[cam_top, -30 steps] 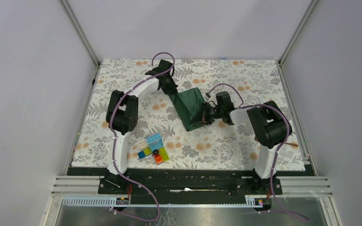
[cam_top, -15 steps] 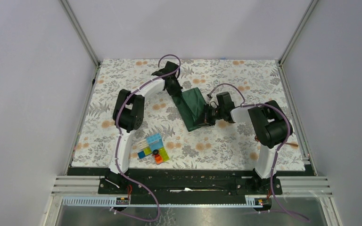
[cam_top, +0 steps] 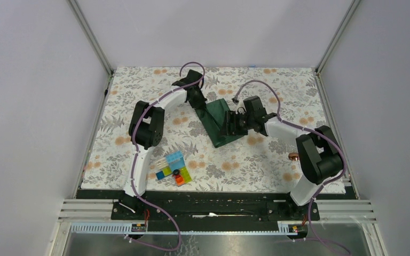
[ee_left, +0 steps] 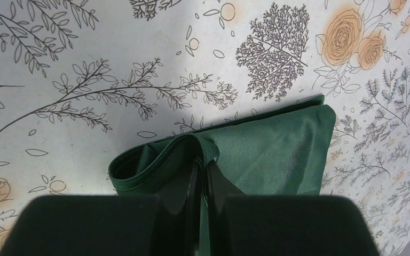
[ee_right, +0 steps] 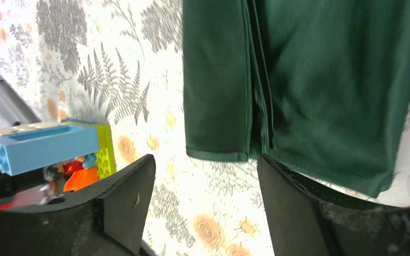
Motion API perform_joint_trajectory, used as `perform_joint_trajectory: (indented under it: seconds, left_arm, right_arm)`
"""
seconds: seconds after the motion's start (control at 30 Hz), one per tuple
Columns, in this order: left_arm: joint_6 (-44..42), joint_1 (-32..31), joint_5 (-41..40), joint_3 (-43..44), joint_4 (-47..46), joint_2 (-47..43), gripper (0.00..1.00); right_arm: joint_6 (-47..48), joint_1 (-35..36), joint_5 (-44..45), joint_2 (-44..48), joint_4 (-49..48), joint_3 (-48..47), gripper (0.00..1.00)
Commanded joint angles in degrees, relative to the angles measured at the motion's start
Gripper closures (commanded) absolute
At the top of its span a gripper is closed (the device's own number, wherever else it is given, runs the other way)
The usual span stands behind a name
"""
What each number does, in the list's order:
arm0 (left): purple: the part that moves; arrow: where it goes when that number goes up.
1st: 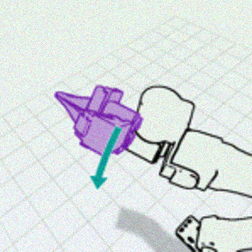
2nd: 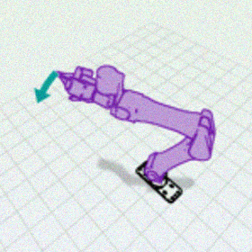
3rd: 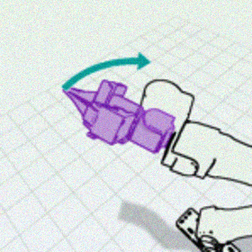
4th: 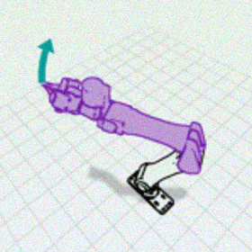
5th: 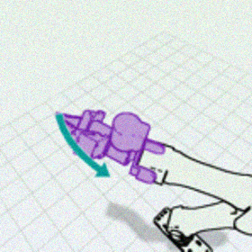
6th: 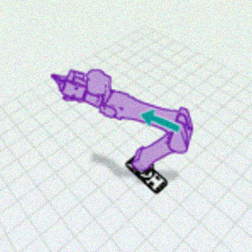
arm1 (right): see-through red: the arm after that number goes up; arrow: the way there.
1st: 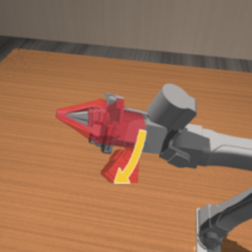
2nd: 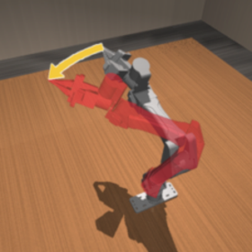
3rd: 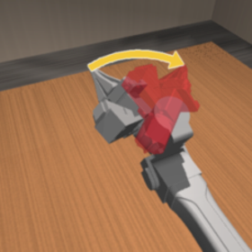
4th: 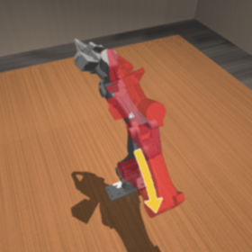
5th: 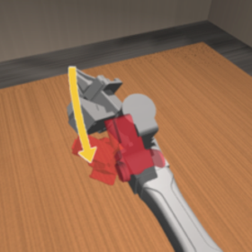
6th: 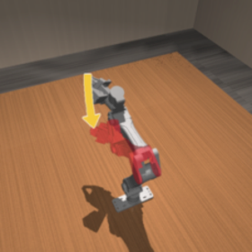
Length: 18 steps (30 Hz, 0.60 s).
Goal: Fold the napkin into a case and place the utensils inside
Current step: Fold the lower triangle-folded napkin at the center of the board.
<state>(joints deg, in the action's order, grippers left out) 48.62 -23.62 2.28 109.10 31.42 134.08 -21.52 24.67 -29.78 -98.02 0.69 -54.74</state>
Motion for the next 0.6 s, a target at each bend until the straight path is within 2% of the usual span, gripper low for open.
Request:
perform_joint_trajectory:
  seconds: [0.0, 0.07, 0.17, 0.3, 0.37, 0.43, 0.57]
  left_arm:
    - [-1.4, 0.3, 0.8, 2.9, -1.0, 0.2, 0.91]
    - [-1.7, 0.3, 0.9, 3.0, -0.9, 0.1, 0.91]
    - [-1.6, 0.3, 1.4, 3.1, -0.9, 0.0, 0.91]
    - [-1.5, 0.3, 1.7, 3.3, -0.9, 0.0, 0.91]
    - [-1.5, 0.3, 1.8, 3.4, -0.9, -0.1, 0.91]
    - [-1.6, 0.4, 2.0, 3.4, -0.8, -0.3, 0.91]
    - [-1.7, 0.5, 2.8, 3.9, -0.9, -0.4, 0.91]
  right_arm:
    - [9.2, 3.2, 14.0, 2.9, 3.7, -6.1, 0.2]
    - [9.5, 3.3, 13.7, 0.3, 2.8, -9.5, 0.17]
    - [8.7, 3.2, 11.0, -8.6, -0.1, -16.2, 0.17]
    - [8.5, 3.2, 8.4, -17.7, -3.6, -26.0, 0.27]
    - [8.5, 3.0, 7.6, -21.6, -1.8, -31.0, 0.32]
    - [8.5, 2.7, 6.4, -23.9, -1.0, -33.2, 0.37]
    - [7.9, 2.1, 4.4, -26.8, -1.6, -34.0, 0.39]
